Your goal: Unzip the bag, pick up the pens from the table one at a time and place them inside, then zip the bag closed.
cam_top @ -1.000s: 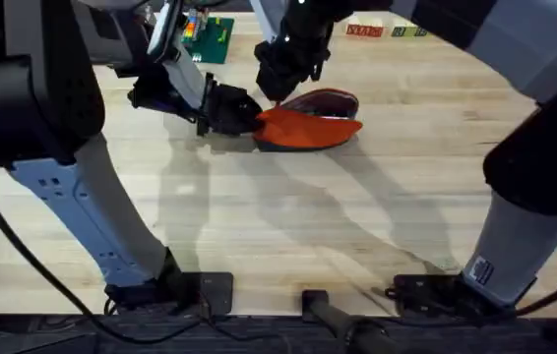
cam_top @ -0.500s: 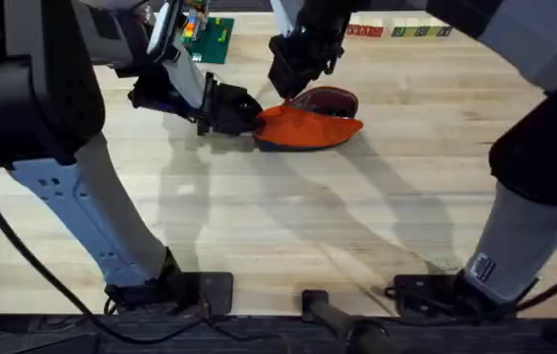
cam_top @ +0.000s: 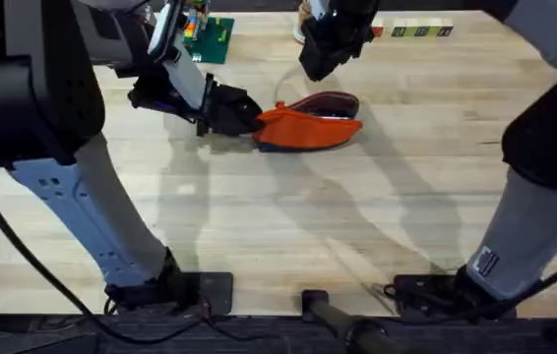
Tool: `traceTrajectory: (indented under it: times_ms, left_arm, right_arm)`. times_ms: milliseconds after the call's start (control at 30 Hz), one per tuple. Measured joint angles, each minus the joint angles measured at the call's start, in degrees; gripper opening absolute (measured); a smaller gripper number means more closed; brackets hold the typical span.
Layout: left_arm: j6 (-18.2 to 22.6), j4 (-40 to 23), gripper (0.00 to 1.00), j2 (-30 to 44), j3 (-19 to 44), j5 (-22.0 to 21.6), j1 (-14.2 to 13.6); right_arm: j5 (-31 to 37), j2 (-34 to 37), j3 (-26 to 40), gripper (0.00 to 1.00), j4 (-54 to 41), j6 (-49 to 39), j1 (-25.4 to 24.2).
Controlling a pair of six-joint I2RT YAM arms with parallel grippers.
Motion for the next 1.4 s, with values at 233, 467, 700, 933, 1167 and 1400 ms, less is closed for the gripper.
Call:
traceTrajectory:
  times_ms: [233,467,700,933,1167,1400]
  left_arm:
    - [0.0,0.0,0.043,0.0,0.0,0.0,0.0]
    - [0.0,0.0,0.043,0.0,0.0,0.0,0.0]
    - [0.0,0.0,0.043,0.0,0.0,0.0,0.0]
    - [0.0,0.0,0.042,0.0,0.0,0.0,0.0]
    - [0.0,0.0,0.042,0.0,0.0,0.0,0.0]
    - [0.0,0.0,0.042,0.0,0.0,0.0,0.0]
  right_arm:
    - [0.4,0.0,0.0,0.031,0.0,-1.6,-0.4]
    - [0.4,0.0,0.0,0.031,0.0,-2.0,-0.6]
    - [0.4,0.0,0.0,0.031,0.0,-2.4,-0.6]
    - [0.4,-1.2,0.0,0.032,-0.3,-2.4,-0.4]
    - [0.4,-8.8,0.4,0.888,-4.4,-2.4,0.9]
    - [0.4,-11.0,0.9,0.996,-7.6,-2.6,1.5]
